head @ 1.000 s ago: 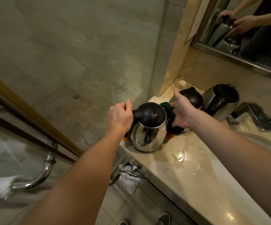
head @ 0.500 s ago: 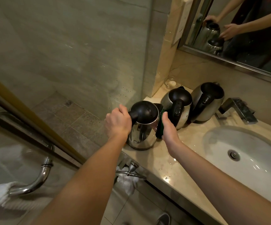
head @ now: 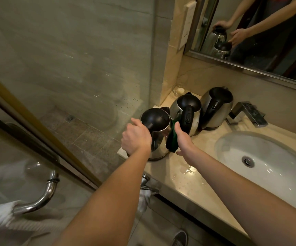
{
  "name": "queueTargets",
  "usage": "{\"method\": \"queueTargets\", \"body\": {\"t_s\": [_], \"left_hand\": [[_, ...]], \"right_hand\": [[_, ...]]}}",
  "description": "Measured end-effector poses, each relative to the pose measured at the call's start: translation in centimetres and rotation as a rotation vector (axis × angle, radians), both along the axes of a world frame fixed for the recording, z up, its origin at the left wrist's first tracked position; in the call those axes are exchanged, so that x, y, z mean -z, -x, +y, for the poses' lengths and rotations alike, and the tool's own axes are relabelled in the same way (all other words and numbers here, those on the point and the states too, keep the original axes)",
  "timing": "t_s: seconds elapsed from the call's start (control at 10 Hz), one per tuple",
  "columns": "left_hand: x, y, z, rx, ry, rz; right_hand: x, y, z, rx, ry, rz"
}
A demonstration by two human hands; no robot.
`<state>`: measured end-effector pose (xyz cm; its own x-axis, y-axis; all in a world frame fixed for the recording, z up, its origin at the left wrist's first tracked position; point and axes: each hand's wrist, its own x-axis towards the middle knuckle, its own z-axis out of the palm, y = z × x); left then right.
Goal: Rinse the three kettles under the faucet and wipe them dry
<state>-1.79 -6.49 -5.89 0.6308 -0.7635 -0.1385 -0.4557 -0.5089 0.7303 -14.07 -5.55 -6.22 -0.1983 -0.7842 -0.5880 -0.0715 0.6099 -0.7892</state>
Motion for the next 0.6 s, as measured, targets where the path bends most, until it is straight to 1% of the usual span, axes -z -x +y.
{"method": "queueTargets", "body": {"t_s": [0.2,0.3,0.4,0.5,0.6], "left_hand": [[-0.3,-1.0,0.5,0.127,-0.058,0.064],[-0.7,-1.3,1.0,0.179,-0.064,0.107],[-1.4,-2.4,1.8,0.229,-0.016,0.150],[-2.2,-3.2,2.0,0.269,0.030,0.110],[-4.2,-4.1,2.3,0.346,0.114,0.244]], "right_hand": [[-0.5,0.3,1.2,0.016,-0.058,0.073],[-0.6,0.4,1.7,0.028,-0.021,0.091],[-1.9,0.2,2.1,-0.014,0.083,0.196],[-3.2,0.0,2.1,-0.036,0.133,0.238],[-5.3,0.0,2.5,-0.018,0.159,0.019]]}}
